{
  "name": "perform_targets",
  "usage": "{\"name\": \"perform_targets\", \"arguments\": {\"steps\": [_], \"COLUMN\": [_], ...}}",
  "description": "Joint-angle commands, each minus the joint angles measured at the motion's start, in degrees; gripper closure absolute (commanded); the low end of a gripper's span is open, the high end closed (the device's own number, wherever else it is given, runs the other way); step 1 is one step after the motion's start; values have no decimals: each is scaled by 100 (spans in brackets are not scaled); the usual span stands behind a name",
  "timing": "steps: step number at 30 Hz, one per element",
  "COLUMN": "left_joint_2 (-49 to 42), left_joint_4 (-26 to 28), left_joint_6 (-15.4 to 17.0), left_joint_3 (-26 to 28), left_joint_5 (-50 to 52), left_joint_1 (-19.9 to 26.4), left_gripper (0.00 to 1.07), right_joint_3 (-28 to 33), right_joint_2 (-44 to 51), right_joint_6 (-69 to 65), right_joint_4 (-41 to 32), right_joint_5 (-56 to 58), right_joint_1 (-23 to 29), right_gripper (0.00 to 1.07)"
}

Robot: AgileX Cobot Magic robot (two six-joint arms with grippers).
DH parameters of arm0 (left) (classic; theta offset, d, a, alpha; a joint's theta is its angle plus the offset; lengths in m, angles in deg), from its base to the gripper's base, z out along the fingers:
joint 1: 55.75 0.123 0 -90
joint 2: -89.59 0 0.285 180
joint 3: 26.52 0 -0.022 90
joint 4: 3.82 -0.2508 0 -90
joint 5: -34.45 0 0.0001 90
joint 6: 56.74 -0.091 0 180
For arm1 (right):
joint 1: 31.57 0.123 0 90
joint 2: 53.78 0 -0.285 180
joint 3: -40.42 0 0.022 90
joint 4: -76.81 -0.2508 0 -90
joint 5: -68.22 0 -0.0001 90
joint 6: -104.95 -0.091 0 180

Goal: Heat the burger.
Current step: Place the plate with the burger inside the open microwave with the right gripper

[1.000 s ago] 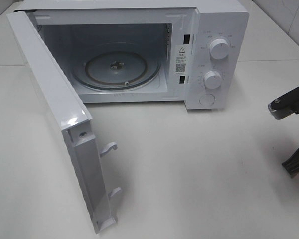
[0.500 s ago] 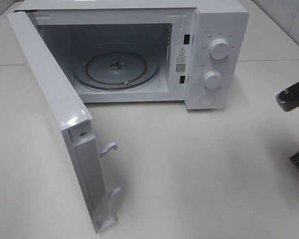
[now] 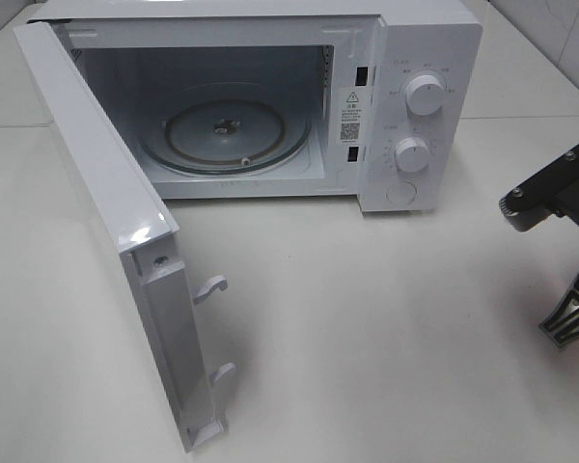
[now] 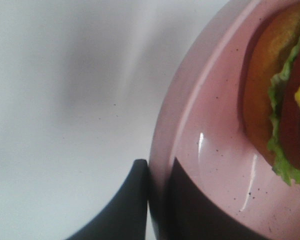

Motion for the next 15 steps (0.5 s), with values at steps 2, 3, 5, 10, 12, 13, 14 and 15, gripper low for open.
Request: {"name": "perform_targets", "arguments": {"steps": [2, 3, 5, 10, 12, 13, 14, 15], "left_joint_2": [-74, -74, -74, -74, -74, -74, -74, -74], "left_joint_4": [17, 17, 17, 17, 17, 17, 17, 17], "left_joint_6": [74, 74, 74, 74, 74, 74, 74, 74], "left_joint_3": [-6, -6, -6, -6, -6, -6, -6, -6], "left_joint_5": [97, 97, 97, 97, 97, 97, 97, 97], "left_joint_1": [-6, -6, -6, -6, -6, -6, -6, -6], "left_gripper": [7, 7, 7, 7, 7, 7, 7, 7], "right_joint_3": [0, 0, 0, 0, 0, 0, 0, 6], "right_joint_2": [69, 69, 69, 69, 69, 69, 69, 69], "right_joint_6": [0, 0, 0, 0, 0, 0, 0, 0], "right_joint_4": [223, 223, 223, 218, 201, 201, 183, 126], "right_joint_5": [212, 218, 246, 327, 344, 344, 344, 344], "right_joint_1": [344, 418, 573, 900, 1060, 1060, 1112, 1220], "right_gripper": [107, 107, 107, 107, 107, 107, 107, 107]}}
